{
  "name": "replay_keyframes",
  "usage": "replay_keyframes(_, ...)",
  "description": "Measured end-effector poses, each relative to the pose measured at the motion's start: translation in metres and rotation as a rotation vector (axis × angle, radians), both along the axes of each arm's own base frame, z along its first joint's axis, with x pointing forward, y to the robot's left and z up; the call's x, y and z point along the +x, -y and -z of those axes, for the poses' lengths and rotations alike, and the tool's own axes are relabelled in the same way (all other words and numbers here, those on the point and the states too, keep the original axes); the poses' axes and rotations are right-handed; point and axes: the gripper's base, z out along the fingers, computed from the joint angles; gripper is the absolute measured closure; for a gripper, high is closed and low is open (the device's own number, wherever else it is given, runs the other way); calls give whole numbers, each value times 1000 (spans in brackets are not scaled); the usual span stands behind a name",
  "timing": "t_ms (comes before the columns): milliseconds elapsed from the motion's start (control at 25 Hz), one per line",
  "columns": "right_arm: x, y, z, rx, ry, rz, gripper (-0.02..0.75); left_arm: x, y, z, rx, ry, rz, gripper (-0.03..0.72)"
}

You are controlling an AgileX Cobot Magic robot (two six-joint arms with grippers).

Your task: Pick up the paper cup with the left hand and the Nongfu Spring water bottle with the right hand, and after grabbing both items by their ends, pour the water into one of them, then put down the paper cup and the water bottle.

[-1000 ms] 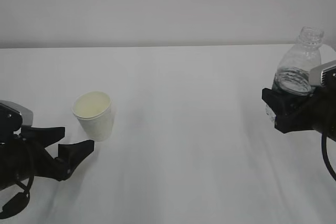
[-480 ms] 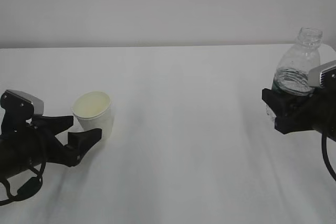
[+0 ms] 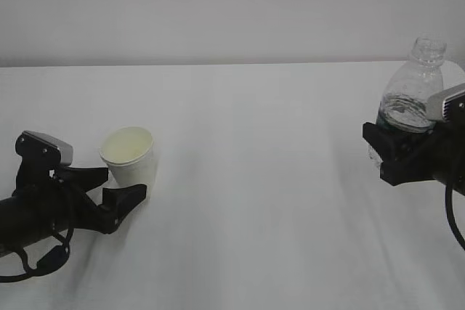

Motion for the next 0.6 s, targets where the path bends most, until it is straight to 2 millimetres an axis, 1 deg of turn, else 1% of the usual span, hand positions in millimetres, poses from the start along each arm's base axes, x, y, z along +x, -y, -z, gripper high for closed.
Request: replay_keyframes(600, 0, 0, 0, -10, 4, -3, 265, 25, 9, 9, -7, 37, 36, 37)
